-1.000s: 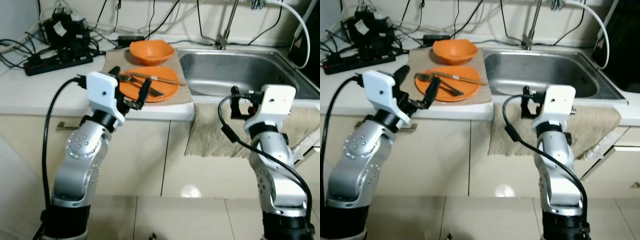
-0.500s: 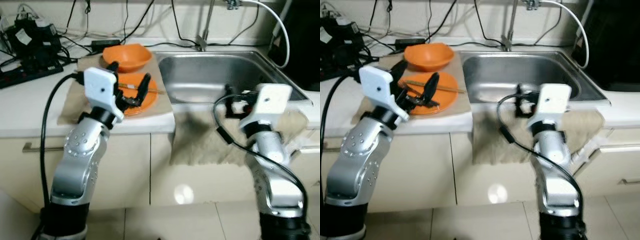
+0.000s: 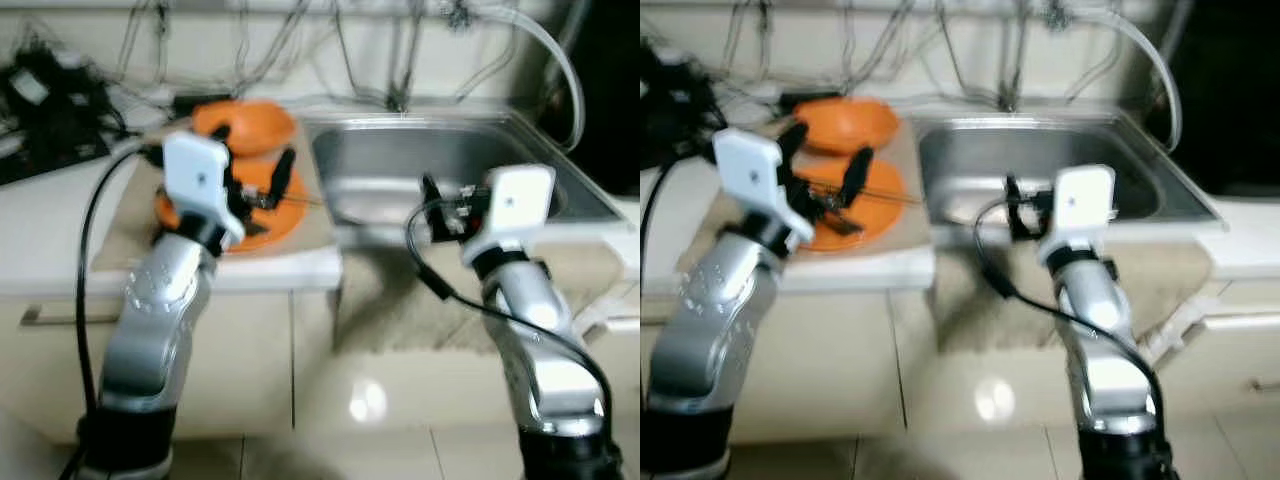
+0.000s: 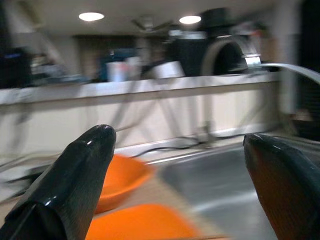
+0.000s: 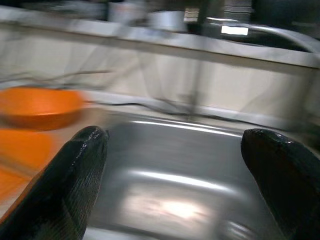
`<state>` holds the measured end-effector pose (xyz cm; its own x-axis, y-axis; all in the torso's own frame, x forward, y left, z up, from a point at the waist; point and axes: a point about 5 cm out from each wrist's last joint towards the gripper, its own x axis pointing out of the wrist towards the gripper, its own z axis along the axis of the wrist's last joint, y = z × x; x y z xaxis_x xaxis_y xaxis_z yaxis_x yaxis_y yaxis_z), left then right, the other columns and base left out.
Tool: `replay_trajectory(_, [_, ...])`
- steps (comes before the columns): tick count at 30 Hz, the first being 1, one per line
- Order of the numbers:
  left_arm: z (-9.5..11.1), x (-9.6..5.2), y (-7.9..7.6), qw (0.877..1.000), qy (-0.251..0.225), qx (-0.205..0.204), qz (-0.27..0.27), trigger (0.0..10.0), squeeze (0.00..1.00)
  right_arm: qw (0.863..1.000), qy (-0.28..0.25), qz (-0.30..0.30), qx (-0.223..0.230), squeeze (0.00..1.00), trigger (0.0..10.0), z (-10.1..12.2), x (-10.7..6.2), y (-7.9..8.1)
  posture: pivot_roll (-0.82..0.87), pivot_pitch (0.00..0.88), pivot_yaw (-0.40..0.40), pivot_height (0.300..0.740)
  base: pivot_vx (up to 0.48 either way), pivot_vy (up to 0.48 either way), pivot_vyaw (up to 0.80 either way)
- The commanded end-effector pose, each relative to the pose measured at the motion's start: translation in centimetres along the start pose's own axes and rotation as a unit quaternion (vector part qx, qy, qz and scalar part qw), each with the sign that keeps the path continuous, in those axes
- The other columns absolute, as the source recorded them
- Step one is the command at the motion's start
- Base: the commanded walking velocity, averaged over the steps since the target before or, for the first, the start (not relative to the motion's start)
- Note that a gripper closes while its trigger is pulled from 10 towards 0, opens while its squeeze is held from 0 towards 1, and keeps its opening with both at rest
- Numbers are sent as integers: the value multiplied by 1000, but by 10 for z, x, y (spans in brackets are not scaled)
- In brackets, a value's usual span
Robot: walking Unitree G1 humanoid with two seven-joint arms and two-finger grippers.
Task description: Kitchen organization
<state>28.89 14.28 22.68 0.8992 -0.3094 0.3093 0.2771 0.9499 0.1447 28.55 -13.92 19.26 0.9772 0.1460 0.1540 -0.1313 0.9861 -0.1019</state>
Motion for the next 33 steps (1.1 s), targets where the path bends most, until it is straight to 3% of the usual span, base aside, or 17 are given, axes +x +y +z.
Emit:
replay_trajectory(1, [0,1,2,1000,4,4,6,10000,0,1000,-8,9,0,0,10000,3,2,2,-63,0,-19,740,315,0,800])
replay_trajectory(4, [1,1,2,1000,4,4,6,10000,0,1000,-11,11,-1,0,10000,4,2,2,-63,0,-19,740,322,0,721])
replay_trajectory(26, [-4,4,-3,1000,16,-1,0,10000,0,999,-3,-8,31,0,10000,0,0,-4,-64,0,-15,740,320,0,0])
replay_trajectory(33, [-4,2,-7,999,20,-21,-12,10000,0,999,1,-12,37,0,10000,-2,-1,-5,-65,0,-14,740,256,0,-686])
